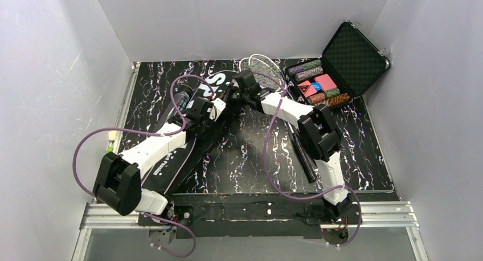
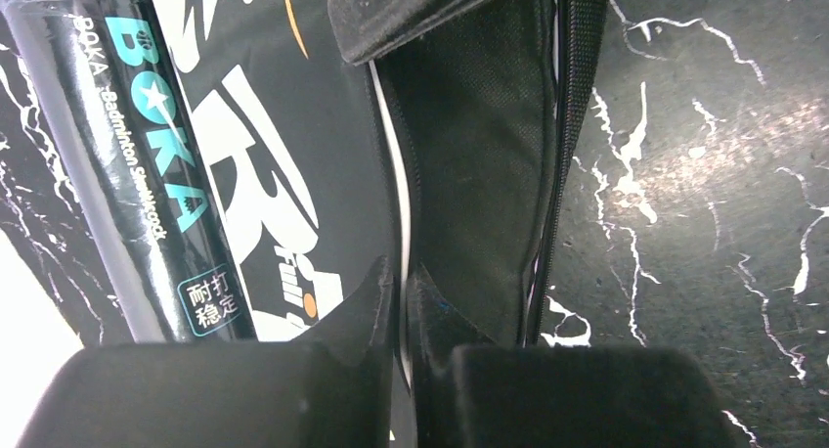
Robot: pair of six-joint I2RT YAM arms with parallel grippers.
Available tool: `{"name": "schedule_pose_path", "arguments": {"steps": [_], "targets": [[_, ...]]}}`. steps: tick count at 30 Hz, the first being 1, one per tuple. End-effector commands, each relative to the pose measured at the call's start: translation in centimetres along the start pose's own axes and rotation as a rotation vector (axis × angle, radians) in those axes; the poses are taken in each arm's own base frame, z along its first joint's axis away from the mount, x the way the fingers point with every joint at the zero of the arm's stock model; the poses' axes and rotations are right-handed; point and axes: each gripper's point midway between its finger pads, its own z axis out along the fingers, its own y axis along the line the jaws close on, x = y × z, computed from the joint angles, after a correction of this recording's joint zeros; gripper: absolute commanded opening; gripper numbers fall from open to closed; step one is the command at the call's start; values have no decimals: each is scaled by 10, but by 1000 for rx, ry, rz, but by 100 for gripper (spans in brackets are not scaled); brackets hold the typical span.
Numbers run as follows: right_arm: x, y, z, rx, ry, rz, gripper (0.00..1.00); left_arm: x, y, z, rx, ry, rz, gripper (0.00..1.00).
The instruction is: Pack up the badminton gear
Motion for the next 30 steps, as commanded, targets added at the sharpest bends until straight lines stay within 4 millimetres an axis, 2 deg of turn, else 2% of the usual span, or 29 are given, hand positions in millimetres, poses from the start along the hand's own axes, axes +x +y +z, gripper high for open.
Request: {"name": "schedule_pose_path", "arguments": {"steps": [1, 6, 10, 15, 20, 21, 23, 25, 27, 30], "targets": [[26, 63, -22, -144, 65, -87, 1, -8, 13, -10, -59, -50, 22, 0], [31, 73, -27, -162, 72, -94, 1, -16, 19, -34, -56, -85, -5, 0], [36, 81, -31, -187, 91, -101, 1, -28, 25, -61, -46, -124, -38, 0], [26, 90, -47, -205, 62, -122, 2, -40, 27, -83, -24, -153, -91, 0], [8, 95, -84, -203, -23, -156, 46, -51, 36, -93, -37, -163, -142, 0], [6, 94, -92, -200, -37, -160, 50, -52, 39, -94, -42, -163, -156, 0], [4, 90, -105, -188, -64, -163, 56, -54, 43, -97, -45, -162, -177, 0], [2, 82, -116, -171, -88, -155, 58, -55, 45, -102, -43, -169, -188, 0], [-1, 61, -122, -137, -111, -130, 59, -55, 46, -108, -38, -179, -182, 0], [-18, 34, -136, -98, -165, -100, 59, -53, 46, -115, -29, -183, -144, 0]]}}
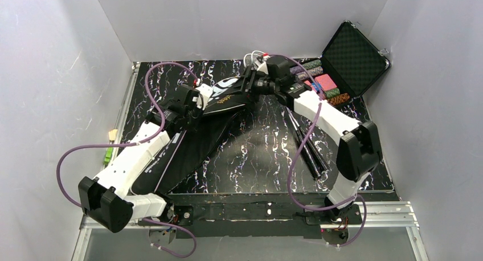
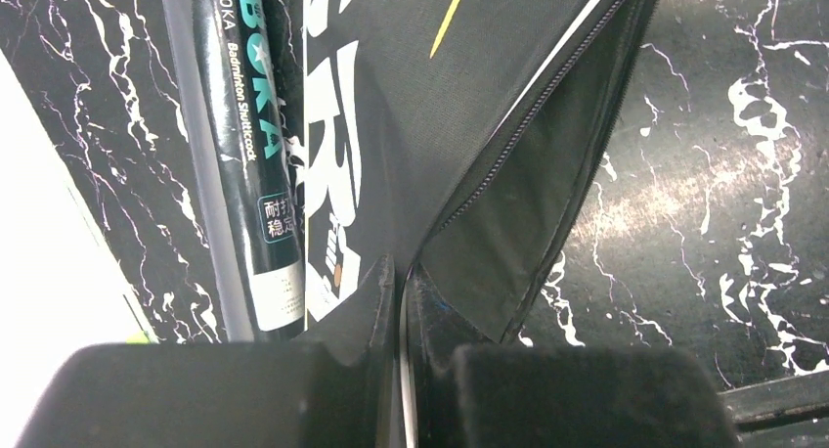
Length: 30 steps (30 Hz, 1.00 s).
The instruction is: Pack up the badminton gear
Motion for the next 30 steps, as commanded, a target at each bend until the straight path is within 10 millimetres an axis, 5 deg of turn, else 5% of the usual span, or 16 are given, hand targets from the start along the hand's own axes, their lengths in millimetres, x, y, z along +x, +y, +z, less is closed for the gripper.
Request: {"name": "schedule_pose_path", "arguments": {"steps": [1, 8, 12, 22, 30], "targets": [[-20, -44, -19, 85, -76, 10, 59, -29, 9, -31, 5, -129, -5, 0], [-70, -123, -42, 332, -159, 6, 60, -4, 0, -18, 32, -22, 23, 0], [-78, -148, -49, 370, -163, 35, 60, 7, -7, -13, 65, 36, 35, 0], [-64, -151, -50, 347, -159, 55, 61, -42, -6, -10, 56, -81, -87, 0], [-64, -138, -51, 313, -152, 43, 61, -57, 9, 28, 34, -29, -309, 0]]}}
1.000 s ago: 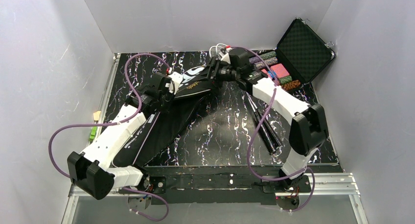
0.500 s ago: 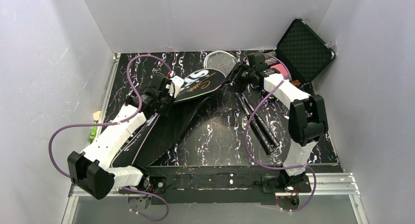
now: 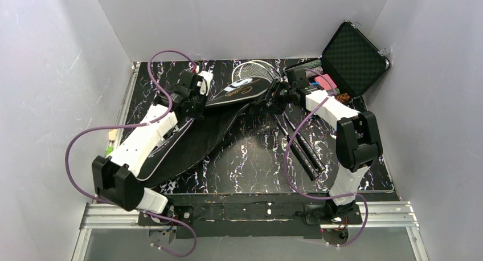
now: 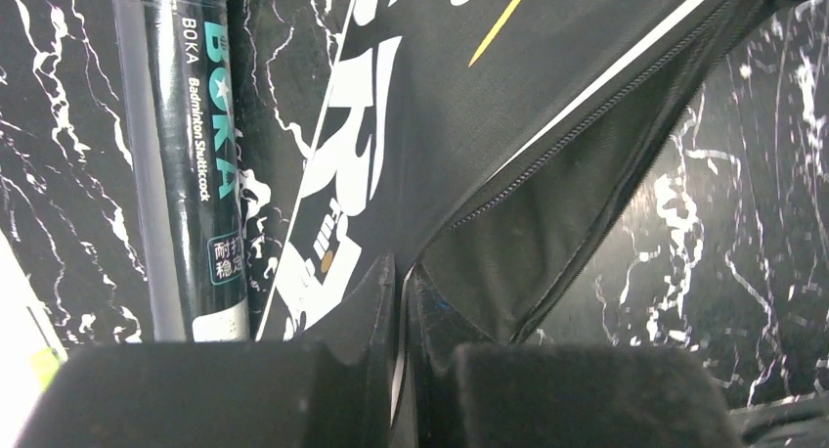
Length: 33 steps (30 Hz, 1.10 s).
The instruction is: Pack up the badminton gear
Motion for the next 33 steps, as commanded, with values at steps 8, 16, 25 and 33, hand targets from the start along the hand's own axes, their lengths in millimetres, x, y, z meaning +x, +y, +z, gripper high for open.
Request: {"name": "schedule_pose_path", "arguments": {"steps": [8, 16, 25, 33], "targets": [[9, 81, -4, -186, 24, -119, 54, -21, 7, 26, 21, -10, -217, 0], [24, 105, 53, -159, 132, -173, 54, -30, 2, 23, 41, -31, -293, 0], [-42, 59, 10, 67, -59, -227, 80, -17, 1, 43, 26, 8, -334, 0], [-63, -33, -42, 392, -119, -297, 85, -14, 20, 49, 12, 24, -433, 0]]}}
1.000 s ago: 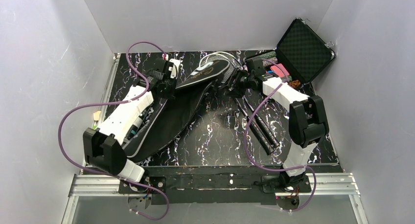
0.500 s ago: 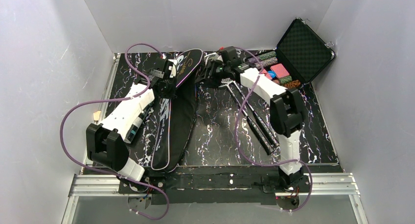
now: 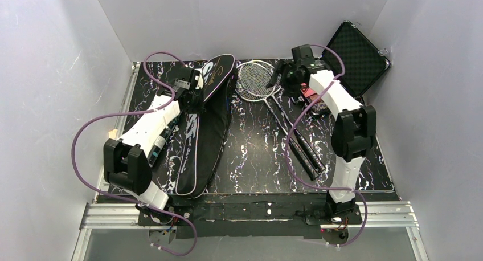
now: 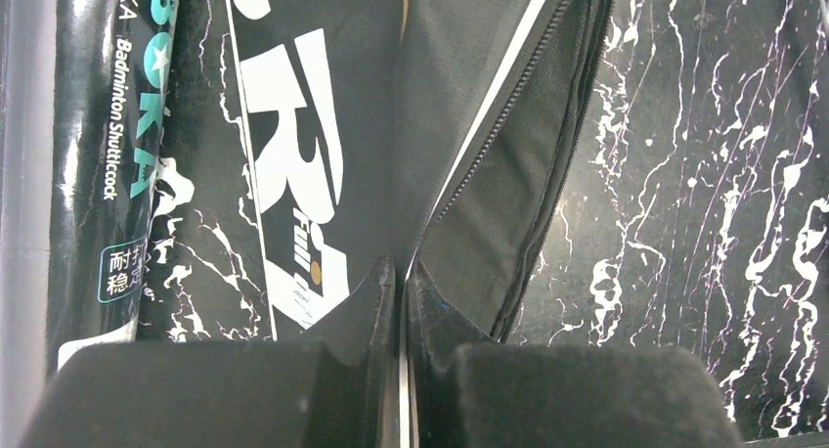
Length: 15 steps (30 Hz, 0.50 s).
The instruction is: Pack up the badminton gear
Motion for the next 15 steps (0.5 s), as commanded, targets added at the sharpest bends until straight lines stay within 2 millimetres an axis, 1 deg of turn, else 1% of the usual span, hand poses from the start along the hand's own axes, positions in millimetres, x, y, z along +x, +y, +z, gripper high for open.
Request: {"name": "schedule_pose_path", "arguments": {"steps": [1, 4, 6, 7, 10, 12, 15], "targets": [[20, -54, -21, 249, 12, -128, 83, -16, 10, -4, 24, -49, -93, 0], [36, -80, -19, 322, 29, -136, 77, -15, 13, -1, 33, -37, -107, 0], [46, -89, -16, 330, 41, -138, 71, -13, 11, 0, 43, -30, -104, 0], [50, -91, -14, 327, 53, -146, 69, -12, 12, 0, 43, -29, -105, 0], [63, -98, -9, 346, 90, -173, 68, -11, 12, -1, 45, -36, -104, 0], [69, -101, -5, 360, 108, -191, 68, -10, 6, -4, 85, -35, -102, 0], [74, -104, 0, 369, 123, -202, 68, -8, 2, -6, 109, -33, -99, 0]]}}
